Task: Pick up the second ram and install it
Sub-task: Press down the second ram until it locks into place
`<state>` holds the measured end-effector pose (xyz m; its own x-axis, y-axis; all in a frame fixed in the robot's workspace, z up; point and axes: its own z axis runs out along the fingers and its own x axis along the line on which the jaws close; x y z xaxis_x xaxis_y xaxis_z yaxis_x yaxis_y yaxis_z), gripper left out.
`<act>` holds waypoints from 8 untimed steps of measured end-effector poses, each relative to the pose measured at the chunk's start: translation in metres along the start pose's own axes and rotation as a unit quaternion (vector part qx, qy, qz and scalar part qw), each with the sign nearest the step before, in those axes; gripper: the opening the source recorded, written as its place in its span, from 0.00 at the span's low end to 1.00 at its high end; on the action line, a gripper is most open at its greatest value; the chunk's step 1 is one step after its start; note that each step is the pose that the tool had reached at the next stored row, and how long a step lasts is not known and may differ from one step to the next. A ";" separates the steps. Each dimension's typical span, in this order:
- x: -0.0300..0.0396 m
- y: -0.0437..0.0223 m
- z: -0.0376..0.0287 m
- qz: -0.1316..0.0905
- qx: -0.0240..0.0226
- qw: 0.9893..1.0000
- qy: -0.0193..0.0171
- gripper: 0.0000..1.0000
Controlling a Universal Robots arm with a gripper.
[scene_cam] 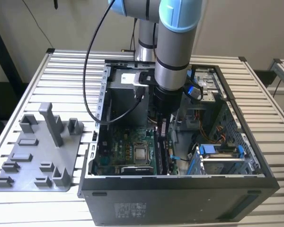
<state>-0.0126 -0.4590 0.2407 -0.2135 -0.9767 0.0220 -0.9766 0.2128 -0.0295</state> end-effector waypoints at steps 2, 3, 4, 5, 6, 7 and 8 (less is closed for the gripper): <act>0.0000 -0.0001 0.0001 -0.004 -0.002 1.000 0.000 0.11; -0.0001 -0.0004 0.0002 -0.006 -0.004 1.000 0.001 0.11; -0.0002 -0.0008 0.0001 -0.008 -0.006 1.000 0.001 0.11; -0.0003 -0.0014 0.0002 -0.010 -0.008 1.000 0.001 0.11; -0.0004 -0.0016 0.0002 -0.010 -0.008 1.000 0.001 0.11; -0.0004 -0.0016 0.0002 -0.010 -0.008 1.000 0.001 0.11; -0.0004 -0.0016 0.0002 -0.010 -0.008 1.000 0.001 0.11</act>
<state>-0.0110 -0.4590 0.2405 -0.1932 -0.9808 0.0253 -0.9811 0.1929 -0.0124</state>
